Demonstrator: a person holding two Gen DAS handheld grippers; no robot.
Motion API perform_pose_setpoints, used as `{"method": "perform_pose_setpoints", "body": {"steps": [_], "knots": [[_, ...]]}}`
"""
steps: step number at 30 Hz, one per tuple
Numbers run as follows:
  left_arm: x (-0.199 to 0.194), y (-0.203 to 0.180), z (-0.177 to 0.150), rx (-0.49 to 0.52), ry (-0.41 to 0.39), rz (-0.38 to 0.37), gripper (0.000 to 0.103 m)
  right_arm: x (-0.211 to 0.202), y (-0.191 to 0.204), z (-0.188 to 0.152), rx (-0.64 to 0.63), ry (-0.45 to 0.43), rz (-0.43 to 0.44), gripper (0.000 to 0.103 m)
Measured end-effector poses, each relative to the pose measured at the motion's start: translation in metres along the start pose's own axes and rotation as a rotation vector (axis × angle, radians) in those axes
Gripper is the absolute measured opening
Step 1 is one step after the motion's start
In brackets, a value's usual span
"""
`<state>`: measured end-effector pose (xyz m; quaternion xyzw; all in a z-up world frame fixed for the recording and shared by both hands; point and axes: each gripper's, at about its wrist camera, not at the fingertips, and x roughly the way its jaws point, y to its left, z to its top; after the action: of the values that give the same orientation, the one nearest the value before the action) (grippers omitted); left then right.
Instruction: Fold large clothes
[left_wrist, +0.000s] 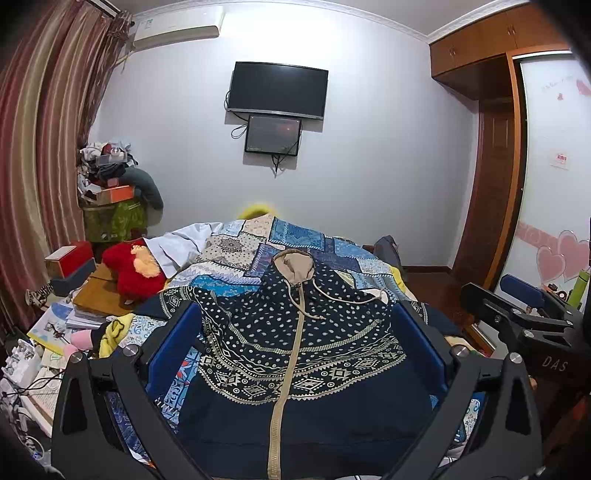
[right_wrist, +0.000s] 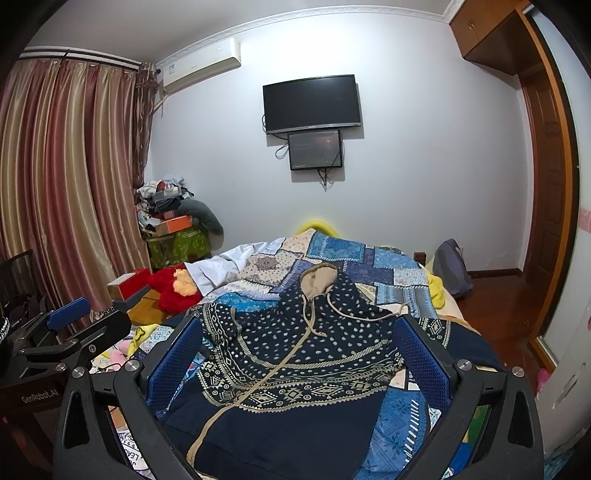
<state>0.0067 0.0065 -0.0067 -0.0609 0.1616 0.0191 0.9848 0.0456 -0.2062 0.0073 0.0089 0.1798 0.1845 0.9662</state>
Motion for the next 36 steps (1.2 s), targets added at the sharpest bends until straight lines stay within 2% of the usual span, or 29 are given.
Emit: {"method": "perform_pose_setpoints", "body": {"steps": [17,23,29,36], "knots": [[0.006,0.002,0.000,0.001,0.000,0.004,0.103,0.003,-0.002,0.000,0.001,0.015,0.005,0.103],[0.020,0.009,-0.001,0.007,0.003,0.014,0.103,0.021,0.000,0.002,-0.008,0.048,0.009,0.103],[0.060,0.039,-0.003,-0.025,0.055,0.062,0.103,0.065,0.003,-0.002,-0.009,0.107,0.032,0.103],[0.152,0.115,-0.011,-0.084,0.198,0.198,0.103,0.156,-0.007,-0.012,0.071,0.236,0.065,0.103]]}}
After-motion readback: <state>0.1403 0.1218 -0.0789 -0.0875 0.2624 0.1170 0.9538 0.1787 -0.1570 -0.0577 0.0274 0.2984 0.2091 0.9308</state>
